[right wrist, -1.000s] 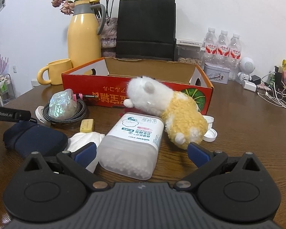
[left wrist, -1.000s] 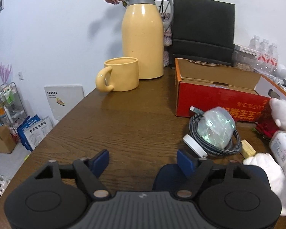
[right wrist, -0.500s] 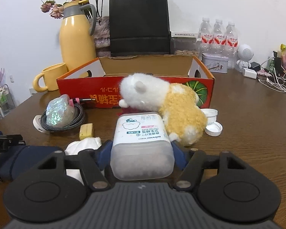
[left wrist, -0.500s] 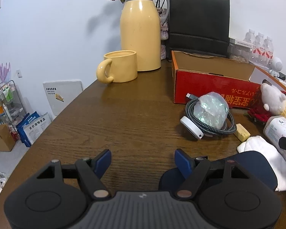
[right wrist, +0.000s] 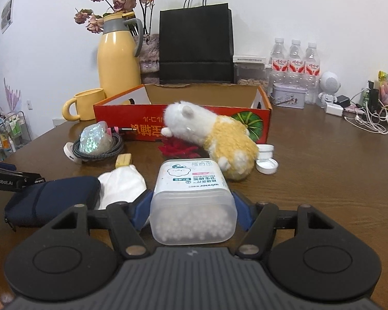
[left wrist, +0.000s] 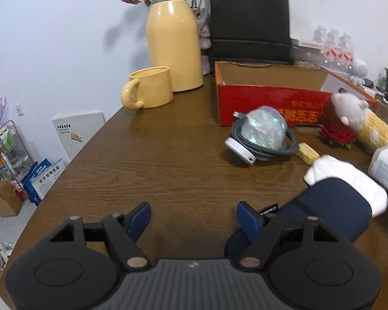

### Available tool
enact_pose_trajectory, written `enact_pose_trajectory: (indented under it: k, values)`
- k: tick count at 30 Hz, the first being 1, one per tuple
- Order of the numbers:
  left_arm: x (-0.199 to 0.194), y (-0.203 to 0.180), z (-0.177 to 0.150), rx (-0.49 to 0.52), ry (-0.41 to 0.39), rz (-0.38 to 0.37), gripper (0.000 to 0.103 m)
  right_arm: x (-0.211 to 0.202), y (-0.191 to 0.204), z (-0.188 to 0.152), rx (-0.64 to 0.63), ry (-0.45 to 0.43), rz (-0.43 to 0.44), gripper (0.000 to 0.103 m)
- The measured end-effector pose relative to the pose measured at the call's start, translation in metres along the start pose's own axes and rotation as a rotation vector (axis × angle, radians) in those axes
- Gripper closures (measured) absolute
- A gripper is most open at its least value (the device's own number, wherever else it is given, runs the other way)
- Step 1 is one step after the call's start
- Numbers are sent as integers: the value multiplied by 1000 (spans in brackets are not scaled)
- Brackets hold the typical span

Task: Organize objects
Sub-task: 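Close the left tool on the dark blue pouch while right tool holds the container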

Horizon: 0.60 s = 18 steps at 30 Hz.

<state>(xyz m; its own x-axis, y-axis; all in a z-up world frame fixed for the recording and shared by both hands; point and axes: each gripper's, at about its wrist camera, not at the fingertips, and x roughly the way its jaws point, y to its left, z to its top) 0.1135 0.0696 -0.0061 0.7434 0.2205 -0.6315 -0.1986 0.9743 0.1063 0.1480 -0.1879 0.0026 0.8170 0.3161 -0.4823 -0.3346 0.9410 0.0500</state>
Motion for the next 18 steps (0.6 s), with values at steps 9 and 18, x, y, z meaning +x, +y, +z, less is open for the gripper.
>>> enact_pose_trajectory:
  k: [9,18]
  values:
    - [-22,-20,-21,55,37,-81,30,-11,-18,-11,7,5,-35,36]
    - [-35,-34,-18,42,16,-120,20,-14,-26,-15,2,1,-44,36]
